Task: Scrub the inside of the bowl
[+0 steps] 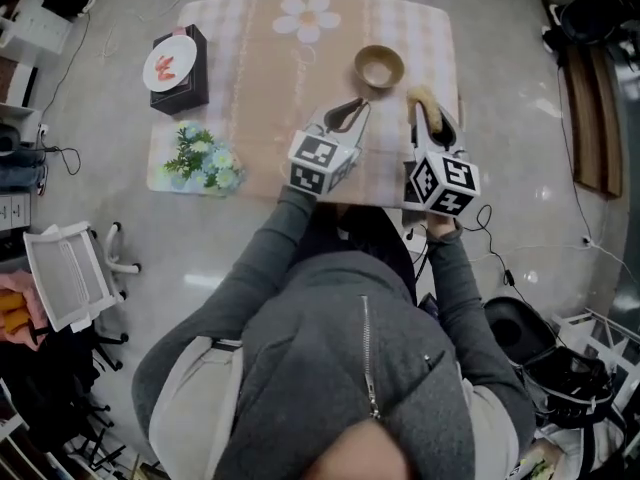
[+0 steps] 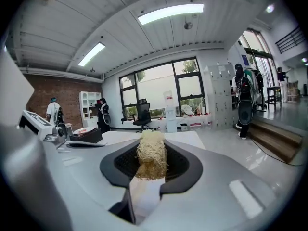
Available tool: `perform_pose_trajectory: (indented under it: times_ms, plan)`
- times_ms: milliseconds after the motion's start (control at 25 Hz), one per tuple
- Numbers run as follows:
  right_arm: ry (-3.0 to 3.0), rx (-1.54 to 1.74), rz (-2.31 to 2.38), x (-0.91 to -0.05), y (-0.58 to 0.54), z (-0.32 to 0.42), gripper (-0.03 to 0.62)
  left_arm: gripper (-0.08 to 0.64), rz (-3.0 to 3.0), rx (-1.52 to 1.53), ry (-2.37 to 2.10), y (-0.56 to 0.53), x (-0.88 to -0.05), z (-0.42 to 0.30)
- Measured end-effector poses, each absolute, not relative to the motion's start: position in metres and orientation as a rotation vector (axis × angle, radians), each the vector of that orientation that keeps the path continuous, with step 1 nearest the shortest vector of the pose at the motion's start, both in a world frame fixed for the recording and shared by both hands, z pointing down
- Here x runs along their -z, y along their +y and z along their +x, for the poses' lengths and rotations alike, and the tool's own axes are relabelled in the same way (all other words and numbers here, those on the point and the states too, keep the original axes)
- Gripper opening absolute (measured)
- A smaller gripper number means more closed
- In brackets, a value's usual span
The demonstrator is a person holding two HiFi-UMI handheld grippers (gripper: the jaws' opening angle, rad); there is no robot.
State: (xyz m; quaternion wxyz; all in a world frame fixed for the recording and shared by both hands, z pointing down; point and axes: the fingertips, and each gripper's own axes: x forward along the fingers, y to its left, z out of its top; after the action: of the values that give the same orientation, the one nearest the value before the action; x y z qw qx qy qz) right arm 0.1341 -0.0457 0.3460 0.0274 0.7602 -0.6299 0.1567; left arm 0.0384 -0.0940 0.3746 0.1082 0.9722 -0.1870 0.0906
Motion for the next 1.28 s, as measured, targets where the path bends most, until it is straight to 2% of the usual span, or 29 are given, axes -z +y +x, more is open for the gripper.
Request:
perform_pose_trajectory:
  times_ms: [120, 560, 1280]
  plan:
    - [-1.911, -0.524, 2.377, -0.354, -0.035, 0.116, 0.109, 0.011, 2.856, -0.240, -0.554, -0.086, -0.375, 0.035]
    - [-1.768, -0.608, 2.478, -0.381, 0.002, 0.095, 0.104, 0.011, 2.877, -0.235, -0.551, -0.064, -0.383, 0.023]
    - [-1.838, -0.656, 2.424, -0.389, -0.021, 0.082, 0.104, 0.011, 2.927, -0.286, -0.509, -0.066, -0.388, 0.016]
